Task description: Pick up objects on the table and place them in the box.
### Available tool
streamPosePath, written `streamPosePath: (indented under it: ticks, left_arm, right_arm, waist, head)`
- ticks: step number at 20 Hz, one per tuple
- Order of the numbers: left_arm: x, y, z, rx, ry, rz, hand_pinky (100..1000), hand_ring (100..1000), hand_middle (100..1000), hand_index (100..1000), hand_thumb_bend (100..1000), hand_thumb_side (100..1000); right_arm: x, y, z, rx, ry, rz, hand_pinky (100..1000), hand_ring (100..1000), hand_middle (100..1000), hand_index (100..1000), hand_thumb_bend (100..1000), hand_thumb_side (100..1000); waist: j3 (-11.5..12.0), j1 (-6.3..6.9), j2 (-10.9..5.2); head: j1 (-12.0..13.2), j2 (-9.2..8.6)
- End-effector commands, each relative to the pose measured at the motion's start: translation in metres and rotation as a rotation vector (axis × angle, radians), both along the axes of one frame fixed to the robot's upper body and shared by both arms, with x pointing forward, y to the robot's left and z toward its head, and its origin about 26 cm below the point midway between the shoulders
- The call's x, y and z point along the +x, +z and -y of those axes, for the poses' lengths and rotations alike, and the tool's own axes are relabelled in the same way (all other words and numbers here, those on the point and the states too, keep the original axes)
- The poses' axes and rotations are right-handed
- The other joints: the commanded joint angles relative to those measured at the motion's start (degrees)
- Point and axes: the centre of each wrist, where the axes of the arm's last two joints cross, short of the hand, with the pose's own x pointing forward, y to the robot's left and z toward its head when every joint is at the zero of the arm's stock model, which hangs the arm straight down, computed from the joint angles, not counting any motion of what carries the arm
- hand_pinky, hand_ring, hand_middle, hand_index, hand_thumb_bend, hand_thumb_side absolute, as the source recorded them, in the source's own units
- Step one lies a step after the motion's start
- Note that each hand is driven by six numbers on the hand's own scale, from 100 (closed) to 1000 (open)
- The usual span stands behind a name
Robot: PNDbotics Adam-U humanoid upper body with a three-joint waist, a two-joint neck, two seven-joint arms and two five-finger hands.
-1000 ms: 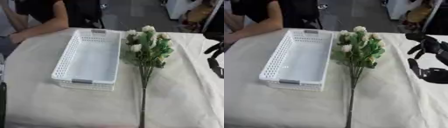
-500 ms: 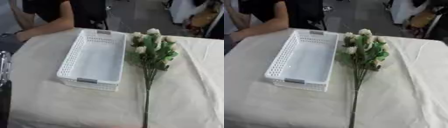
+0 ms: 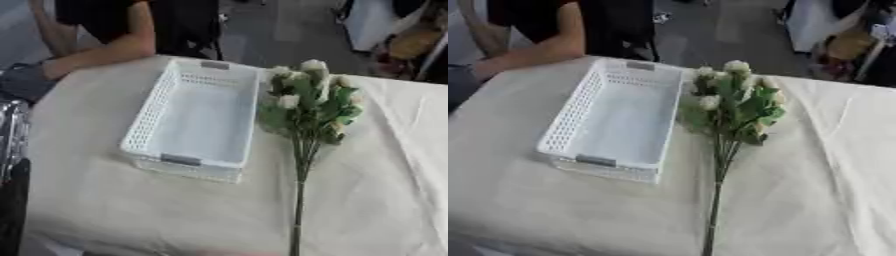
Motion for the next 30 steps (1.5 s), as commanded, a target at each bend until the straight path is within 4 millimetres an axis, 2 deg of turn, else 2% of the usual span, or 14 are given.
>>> streamPosePath:
  ticks: [1,2,4,5,10,12,15,17,23,30]
  left_arm:
    - [-0.001,0.012,0.003,0.03,-0.024,0.028,474,498,612,691,142,877]
    - [-0.001,0.012,0.004,0.03,-0.029,0.027,474,498,612,691,142,877]
    - [0.0,0.012,0.005,0.03,-0.038,0.026,473,498,612,691,142,877]
    - [0.0,0.012,0.006,0.029,-0.042,0.026,473,498,612,691,141,877]
    - [0.001,0.013,0.008,0.028,-0.055,0.025,473,498,611,690,140,876]
    - [0.001,0.013,0.008,0.028,-0.058,0.025,473,498,611,690,141,876]
    - [0.001,0.013,0.008,0.028,-0.061,0.024,473,497,610,690,141,876]
    - [0.001,0.012,0.009,0.029,-0.065,0.022,472,497,610,690,140,876]
    - [0.002,0.012,0.01,0.029,-0.074,0.02,472,497,610,689,140,876]
    - [0.003,0.013,0.013,0.029,-0.092,0.019,471,497,610,689,139,876]
  right_arm:
    - [0.018,-0.011,-0.005,-0.16,0.088,-0.105,929,948,833,946,100,458]
    - [0.023,-0.016,-0.006,-0.172,0.078,-0.115,920,947,845,947,100,506]
    - [0.03,-0.034,-0.004,-0.151,0.067,-0.148,912,946,852,944,100,535]
    - [0.033,-0.043,-0.003,-0.136,0.064,-0.161,898,955,887,935,100,563]
    - [0.039,-0.072,0.002,-0.078,0.054,-0.187,874,954,928,925,100,606]
    - [0.039,-0.077,0.002,-0.079,0.055,-0.189,878,961,934,922,100,589]
    - [0.04,-0.082,0.0,-0.082,0.063,-0.191,880,965,938,922,100,630]
    - [0.04,-0.084,-0.004,-0.088,0.077,-0.192,884,970,939,921,100,616]
    - [0.043,-0.09,-0.02,-0.108,0.126,-0.204,893,981,942,923,100,650]
    - [0.046,-0.109,-0.042,-0.109,0.161,-0.228,875,969,939,949,100,678]
  waist:
    - [0.23,0.25,-0.28]
    - [0.35,0.29,-0.23]
    - [0.61,0.39,-0.12]
    - [0.75,0.43,-0.06]
    - [1.2,0.59,0.13]
    - [1.24,0.6,0.15]
    - [1.27,0.62,0.13]
    - [1.31,0.63,0.12]
    - [1.51,0.69,0.17]
    - [1.96,0.77,0.33]
  head:
    - [-0.99,-0.08]
    - [-1.23,-0.08]
    - [-1.71,-0.08]
    - [-1.94,-0.08]
    - [-2.21,-0.08]
    - [-2.21,-0.08]
    - [-2.27,-0.08]
    - [-2.3,-0.08]
    - [-2.6,-0.08]
    - [-3.28,-0.08]
